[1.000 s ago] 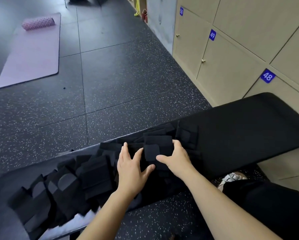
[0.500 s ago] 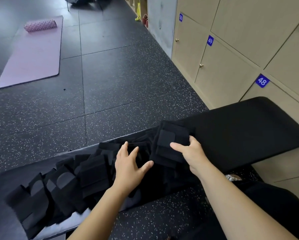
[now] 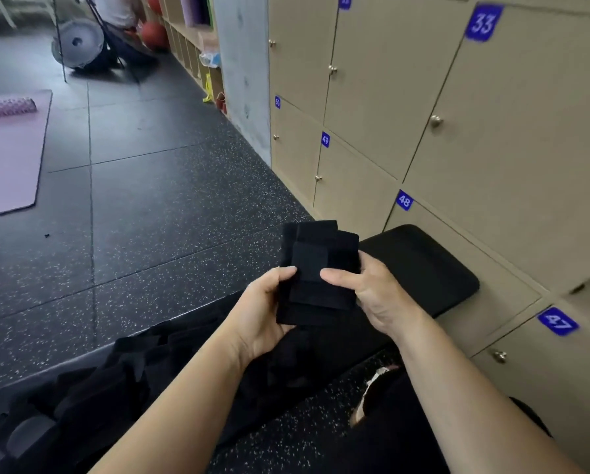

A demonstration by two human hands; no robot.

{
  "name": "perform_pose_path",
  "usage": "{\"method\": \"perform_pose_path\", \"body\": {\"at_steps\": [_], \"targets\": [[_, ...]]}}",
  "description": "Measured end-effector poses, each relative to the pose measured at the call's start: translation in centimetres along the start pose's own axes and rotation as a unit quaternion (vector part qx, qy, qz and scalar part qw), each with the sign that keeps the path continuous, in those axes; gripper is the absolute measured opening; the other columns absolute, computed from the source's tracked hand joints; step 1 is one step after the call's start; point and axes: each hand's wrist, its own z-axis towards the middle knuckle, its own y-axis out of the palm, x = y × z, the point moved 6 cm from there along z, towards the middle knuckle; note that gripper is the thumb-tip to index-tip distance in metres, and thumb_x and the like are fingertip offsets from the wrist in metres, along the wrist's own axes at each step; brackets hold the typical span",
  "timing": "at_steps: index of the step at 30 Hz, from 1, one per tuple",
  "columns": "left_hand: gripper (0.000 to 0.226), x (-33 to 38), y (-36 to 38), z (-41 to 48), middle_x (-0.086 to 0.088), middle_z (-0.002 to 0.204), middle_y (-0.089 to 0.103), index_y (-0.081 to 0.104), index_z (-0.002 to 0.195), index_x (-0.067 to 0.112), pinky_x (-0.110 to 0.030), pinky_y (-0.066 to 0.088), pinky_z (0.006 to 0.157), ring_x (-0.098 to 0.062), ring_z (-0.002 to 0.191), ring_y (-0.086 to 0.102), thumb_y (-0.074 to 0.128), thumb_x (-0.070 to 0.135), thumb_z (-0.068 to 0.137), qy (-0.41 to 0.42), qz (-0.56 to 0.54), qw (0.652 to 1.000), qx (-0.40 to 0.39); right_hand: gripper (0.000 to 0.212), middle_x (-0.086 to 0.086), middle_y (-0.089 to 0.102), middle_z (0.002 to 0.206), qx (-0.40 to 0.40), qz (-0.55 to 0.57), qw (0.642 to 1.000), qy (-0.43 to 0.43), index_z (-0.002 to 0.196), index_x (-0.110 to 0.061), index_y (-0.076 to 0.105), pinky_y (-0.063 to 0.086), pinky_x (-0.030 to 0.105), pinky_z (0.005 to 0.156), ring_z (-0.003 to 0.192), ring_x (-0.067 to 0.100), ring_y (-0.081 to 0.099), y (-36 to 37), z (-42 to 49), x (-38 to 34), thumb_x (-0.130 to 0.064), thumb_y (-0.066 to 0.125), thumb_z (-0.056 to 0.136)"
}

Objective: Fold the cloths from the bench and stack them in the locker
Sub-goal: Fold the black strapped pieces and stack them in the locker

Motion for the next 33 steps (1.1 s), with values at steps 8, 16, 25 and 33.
{"method": "perform_pose_path", "body": {"at_steps": [8, 16, 25, 33], "targets": [[0.041, -2.2, 9.2, 1.9, -0.016, 0.124, 0.066, 0.056, 0.132, 0.007, -0.04, 0.06, 0.079, -0.03, 0.107, 0.067, 0.054, 0.028, 0.096, 0.004, 0.041, 0.998, -0.042, 0.052, -0.009, 0.066, 0.11, 0.125, -0.14, 0.976, -0.108, 0.116, -0.027, 0.055, 0.053, 0.022, 0.084, 0.101, 0.003, 0.064, -8.9, -5.5, -4.8, -0.018, 0.082, 0.072], [0.043, -5.7, 16.4, 2.5, -0.018, 0.117, 0.069, 0.056, 0.129, 0.007, -0.044, 0.06, 0.076, -0.033, 0.101, 0.069, 0.063, 0.019, 0.089, 0.001, 0.041, 0.996, -0.083, 0.06, -0.013, 0.059, 0.115, 0.207, -0.266, 0.928, -0.157, 0.114, -0.035, 0.052, 0.049, 0.028, 0.089, 0.105, 0.006, 0.058, -16.7, -11.0, -7.8, -0.022, 0.084, 0.064], [0.039, -9.2, 22.0, 4.0, -0.019, 0.116, 0.069, 0.058, 0.124, 0.008, -0.045, 0.058, 0.08, -0.035, 0.103, 0.069, 0.068, 0.013, 0.087, 0.011, 0.057, 0.995, -0.083, 0.047, -0.012, 0.066, 0.103, 0.282, -0.254, 0.913, -0.149, 0.106, -0.033, 0.053, 0.056, 0.041, 0.086, 0.096, 0.006, 0.064, -22.9, -14.9, -7.8, -0.015, 0.079, 0.07], [0.04, -12.5, 25.8, 5.6, -0.015, 0.112, 0.071, 0.059, 0.122, 0.01, -0.053, 0.054, 0.092, -0.034, 0.105, 0.068, 0.071, 0.014, 0.084, -0.006, 0.091, 0.99, -0.107, 0.056, -0.007, 0.068, 0.105, 0.283, -0.245, 0.922, -0.096, 0.108, -0.035, 0.054, 0.057, 0.042, 0.086, 0.097, 0.011, 0.066, -28.2, -16.9, -8.1, -0.028, 0.078, 0.058]]}}
